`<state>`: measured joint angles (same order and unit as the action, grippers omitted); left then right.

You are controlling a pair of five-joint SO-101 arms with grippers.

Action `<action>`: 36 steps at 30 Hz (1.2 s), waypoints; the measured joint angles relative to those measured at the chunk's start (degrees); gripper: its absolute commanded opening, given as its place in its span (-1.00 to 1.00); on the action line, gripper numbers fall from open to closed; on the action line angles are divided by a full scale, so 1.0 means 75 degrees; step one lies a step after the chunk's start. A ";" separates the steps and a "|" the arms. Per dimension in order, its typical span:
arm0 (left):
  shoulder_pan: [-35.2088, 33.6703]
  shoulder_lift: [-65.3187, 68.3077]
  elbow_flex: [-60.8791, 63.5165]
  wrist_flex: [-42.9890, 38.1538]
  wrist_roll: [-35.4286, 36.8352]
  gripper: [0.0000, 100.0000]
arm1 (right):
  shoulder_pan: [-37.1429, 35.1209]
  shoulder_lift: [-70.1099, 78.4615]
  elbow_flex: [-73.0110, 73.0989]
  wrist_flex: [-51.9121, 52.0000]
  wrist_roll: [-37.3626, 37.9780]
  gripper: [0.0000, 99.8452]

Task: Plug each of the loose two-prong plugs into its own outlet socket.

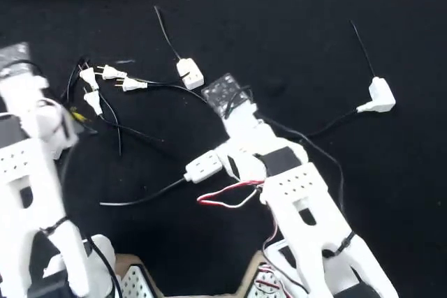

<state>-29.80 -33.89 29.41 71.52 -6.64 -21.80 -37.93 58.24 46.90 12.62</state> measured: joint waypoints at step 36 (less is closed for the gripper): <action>0.1207 0.9623 -0.7432 0.0762 0.1078 -0.51 | 0.0000 0.0996 0.0000 -0.0973 -0.0211 -0.85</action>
<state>-20.75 38.29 -26.33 77.23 1.45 -21.80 -30.46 58.24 39.60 11.03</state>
